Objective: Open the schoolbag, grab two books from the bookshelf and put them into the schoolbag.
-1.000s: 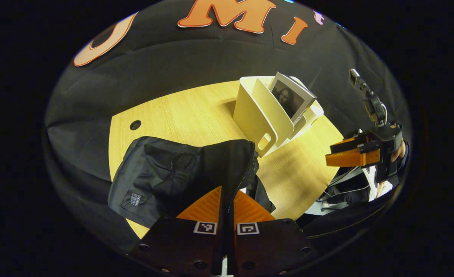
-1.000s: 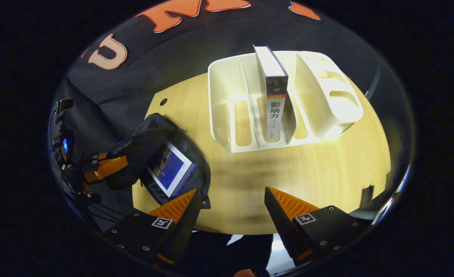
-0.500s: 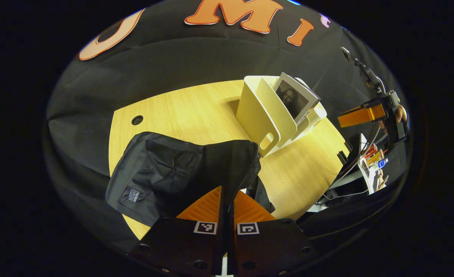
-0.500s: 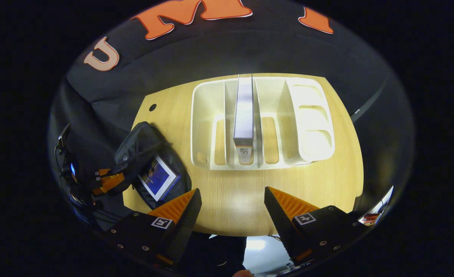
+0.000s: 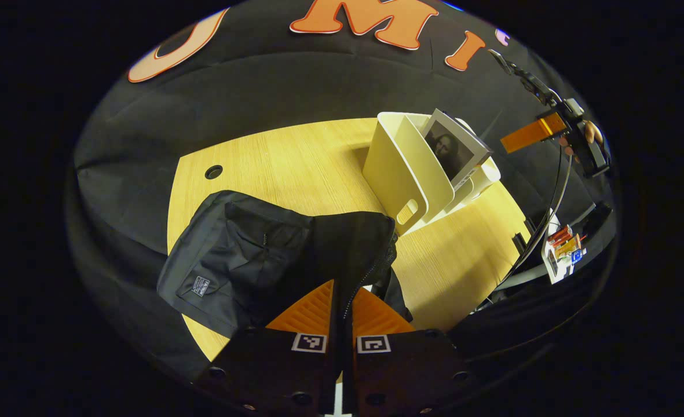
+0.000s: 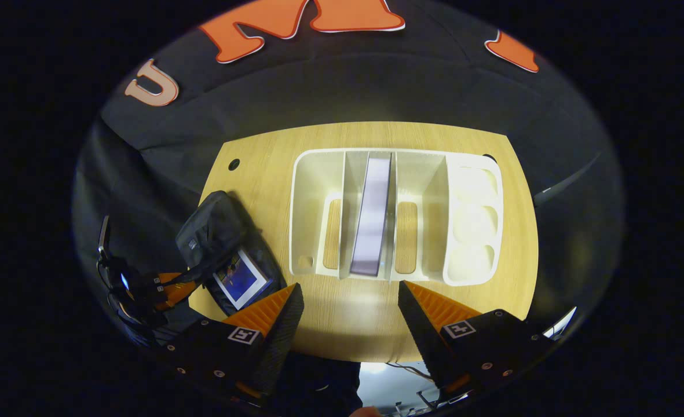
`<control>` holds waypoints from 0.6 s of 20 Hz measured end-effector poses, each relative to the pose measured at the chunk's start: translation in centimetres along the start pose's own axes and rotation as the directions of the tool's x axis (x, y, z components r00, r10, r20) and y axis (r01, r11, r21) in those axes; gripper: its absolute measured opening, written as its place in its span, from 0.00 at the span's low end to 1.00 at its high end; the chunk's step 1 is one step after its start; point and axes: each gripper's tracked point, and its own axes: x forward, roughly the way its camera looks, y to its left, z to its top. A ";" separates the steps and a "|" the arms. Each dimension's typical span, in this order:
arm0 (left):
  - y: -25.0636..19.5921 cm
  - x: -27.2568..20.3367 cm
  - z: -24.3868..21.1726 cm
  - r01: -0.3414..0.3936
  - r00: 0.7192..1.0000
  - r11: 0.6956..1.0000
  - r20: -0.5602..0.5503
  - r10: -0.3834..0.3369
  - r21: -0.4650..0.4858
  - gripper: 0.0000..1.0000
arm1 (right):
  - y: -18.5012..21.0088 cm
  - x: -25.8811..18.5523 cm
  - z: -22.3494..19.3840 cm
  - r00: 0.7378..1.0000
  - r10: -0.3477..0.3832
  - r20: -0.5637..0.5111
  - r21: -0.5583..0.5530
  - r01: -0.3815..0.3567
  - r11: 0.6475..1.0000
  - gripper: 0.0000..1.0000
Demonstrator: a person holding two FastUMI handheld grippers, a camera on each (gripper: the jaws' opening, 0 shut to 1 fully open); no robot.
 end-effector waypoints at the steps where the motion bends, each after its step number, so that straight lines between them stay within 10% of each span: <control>1: 0.0 0.1 -0.2 -0.001 1.000 1.000 -0.003 0.001 -0.011 0.05 | -0.2 0.3 0.9 1.000 -0.006 0.000 -0.003 0.006 1.000 0.99; 12: 0.0 0.5 -0.1 -0.036 0.999 0.996 0.004 0.037 -0.083 0.05 | -2.3 8.6 4.9 0.991 -0.080 -0.105 -0.030 0.078 0.997 0.99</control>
